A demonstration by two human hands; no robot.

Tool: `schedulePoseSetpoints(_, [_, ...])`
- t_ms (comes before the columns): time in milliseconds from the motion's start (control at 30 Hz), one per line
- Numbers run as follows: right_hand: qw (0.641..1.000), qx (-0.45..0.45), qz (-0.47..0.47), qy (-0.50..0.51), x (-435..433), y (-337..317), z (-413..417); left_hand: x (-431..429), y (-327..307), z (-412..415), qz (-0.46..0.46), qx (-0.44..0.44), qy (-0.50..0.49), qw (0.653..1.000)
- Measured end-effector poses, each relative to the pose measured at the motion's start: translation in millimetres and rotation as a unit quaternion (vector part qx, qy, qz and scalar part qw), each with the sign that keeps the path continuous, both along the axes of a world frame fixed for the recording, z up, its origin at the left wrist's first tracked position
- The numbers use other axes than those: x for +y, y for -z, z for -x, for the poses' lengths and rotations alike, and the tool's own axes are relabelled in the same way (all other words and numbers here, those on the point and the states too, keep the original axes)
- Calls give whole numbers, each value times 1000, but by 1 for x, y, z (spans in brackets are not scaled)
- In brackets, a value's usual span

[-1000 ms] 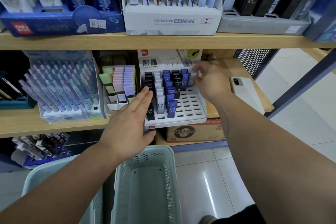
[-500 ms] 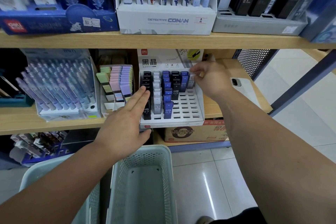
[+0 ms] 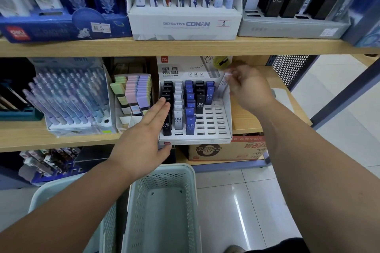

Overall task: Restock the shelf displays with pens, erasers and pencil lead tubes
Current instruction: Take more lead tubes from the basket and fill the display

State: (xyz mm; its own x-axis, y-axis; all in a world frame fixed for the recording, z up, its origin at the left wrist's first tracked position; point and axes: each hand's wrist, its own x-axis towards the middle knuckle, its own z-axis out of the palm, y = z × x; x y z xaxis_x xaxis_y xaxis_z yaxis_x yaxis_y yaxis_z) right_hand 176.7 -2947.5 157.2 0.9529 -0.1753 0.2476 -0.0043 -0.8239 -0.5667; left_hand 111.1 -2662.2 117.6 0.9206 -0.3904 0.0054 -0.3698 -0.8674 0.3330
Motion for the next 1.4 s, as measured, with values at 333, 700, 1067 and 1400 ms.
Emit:
schedulePoseSetpoints(333, [990, -60, -31, -120, 34, -53, 63, 1, -1, -2, 11, 12, 13, 1000])
schedulePoseSetpoints(700, [979, -40, -78, -186, 77, -10, 70, 4, -3, -4, -2, 22, 23, 999])
schedulePoseSetpoints(1067, [982, -74, -22, -171, 82, 12, 56, 5, -3, -5, -19, 17, 34, 999])
schedulePoseSetpoints(1400, [974, -73, 10, -212, 86, 18, 50, 5, 14, -10, -23, -32, 31, 999])
